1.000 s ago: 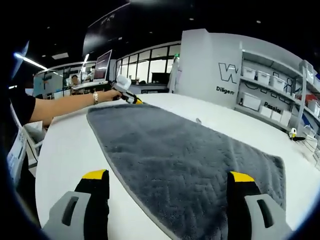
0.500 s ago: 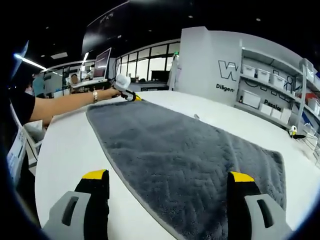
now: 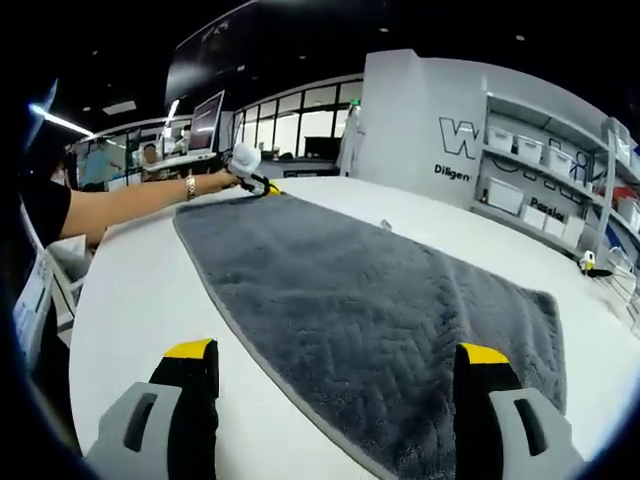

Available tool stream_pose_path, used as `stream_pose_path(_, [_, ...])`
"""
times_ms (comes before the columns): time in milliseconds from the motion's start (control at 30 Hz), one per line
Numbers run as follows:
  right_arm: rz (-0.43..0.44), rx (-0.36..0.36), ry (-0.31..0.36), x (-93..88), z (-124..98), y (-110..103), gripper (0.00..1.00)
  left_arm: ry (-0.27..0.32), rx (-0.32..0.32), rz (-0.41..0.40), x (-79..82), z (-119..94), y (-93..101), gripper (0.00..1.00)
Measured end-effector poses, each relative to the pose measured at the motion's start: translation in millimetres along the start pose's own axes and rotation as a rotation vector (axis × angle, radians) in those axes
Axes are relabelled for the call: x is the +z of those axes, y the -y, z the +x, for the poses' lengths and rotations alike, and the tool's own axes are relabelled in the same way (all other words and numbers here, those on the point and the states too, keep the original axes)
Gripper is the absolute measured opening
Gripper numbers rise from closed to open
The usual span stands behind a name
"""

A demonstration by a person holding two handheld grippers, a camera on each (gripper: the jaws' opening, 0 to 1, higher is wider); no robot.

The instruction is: Open the folded towel by lifting each exposed corner and separating the folded layers until the towel lies flat within the target outline without major curled edges

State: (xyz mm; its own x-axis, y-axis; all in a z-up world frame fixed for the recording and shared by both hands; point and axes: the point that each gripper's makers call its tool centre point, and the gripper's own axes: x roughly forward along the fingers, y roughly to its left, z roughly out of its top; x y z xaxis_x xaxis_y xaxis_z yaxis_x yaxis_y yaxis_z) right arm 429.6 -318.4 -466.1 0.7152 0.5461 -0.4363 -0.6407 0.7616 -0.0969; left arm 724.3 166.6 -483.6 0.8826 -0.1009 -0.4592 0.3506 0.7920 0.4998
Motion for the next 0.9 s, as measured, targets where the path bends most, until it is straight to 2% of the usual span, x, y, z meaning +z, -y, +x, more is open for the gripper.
stream_pose_path(233, [-0.001, 0.000, -0.008, -1.8, 0.6, 0.1, 0.99, -0.010, 0.009, -0.013, -7.7, -1.8, -10.4, 0.09])
stream_pose_path(467, [0.003, -0.001, -0.008, -2.1, 0.2, 1.1, 0.99, -0.011, 0.029, -0.042, -8.7, -3.9, -12.2, 0.12])
stream_pose_path(533, [0.004, -0.001, -0.009, -2.6, 0.1, 0.7, 0.99, -0.018, 0.042, -0.098, -8.4, -7.6, -14.8, 0.23])
stream_pose_path(600, [0.007, -0.001, -0.013, -3.8, -0.2, 0.9, 0.99, 0.007, 0.022, -0.163, -4.0, -12.3, -18.7, 0.37])
stream_pose_path(667, [0.010, -0.001, -0.009, -3.5, -0.7, 0.8, 0.99, 0.014, 0.013, -0.198, -3.8, -17.1, -20.8, 0.47])
stream_pose_path(833, [0.011, -0.003, -0.001, -1.2, -2.6, 1.9, 0.99, 0.045, -0.020, -0.199, 1.7, -35.6, -19.6, 0.64])
stream_pose_path(900, [0.012, -0.003, 0.001, -0.9, -2.8, 2.0, 0.99, 0.083, -0.056, -0.217, 9.1, -51.7, -12.1, 0.72])
